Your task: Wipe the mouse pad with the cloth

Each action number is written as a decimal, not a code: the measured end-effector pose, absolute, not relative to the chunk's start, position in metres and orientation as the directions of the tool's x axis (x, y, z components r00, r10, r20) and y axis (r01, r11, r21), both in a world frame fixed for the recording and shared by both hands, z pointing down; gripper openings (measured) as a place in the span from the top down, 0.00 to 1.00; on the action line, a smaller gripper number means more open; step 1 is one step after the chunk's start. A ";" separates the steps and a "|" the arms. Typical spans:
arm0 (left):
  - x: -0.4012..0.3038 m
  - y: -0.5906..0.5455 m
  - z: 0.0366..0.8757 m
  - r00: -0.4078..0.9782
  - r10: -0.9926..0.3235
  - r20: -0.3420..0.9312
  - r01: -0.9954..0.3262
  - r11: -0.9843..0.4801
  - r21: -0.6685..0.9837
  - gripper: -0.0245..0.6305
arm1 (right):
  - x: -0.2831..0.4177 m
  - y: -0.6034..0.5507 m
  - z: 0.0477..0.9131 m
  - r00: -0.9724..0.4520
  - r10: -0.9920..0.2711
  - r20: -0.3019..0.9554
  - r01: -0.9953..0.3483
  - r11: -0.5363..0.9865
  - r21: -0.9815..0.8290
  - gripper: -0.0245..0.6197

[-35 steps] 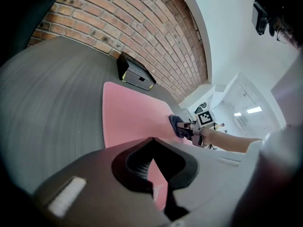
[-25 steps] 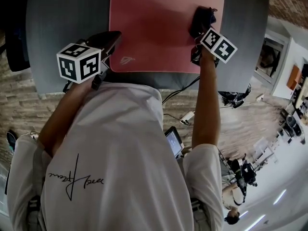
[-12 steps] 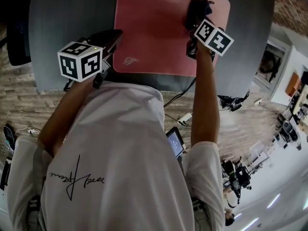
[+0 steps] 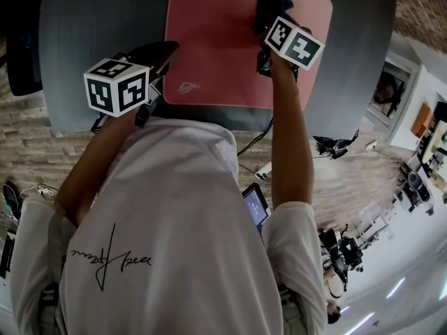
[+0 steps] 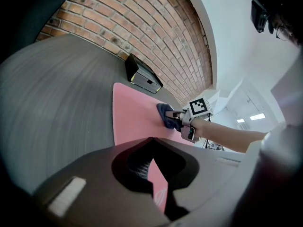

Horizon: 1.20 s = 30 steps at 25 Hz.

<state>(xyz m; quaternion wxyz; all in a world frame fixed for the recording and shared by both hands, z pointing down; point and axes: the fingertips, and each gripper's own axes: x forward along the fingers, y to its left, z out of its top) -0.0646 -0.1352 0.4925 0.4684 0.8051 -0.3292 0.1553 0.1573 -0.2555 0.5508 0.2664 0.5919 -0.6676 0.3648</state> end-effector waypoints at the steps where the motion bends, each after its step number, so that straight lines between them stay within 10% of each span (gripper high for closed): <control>1: -0.065 -0.136 0.492 0.735 -0.385 0.558 -0.675 -0.344 0.652 0.94 | 0.153 -0.257 0.551 -0.160 -0.597 0.786 -0.985 0.038 -0.171 0.80; 30: -0.081 -0.136 0.478 0.724 -0.443 0.529 -0.682 -0.341 0.648 0.94 | 0.031 -0.241 0.548 -0.319 -0.561 0.764 -0.932 0.334 -0.144 0.80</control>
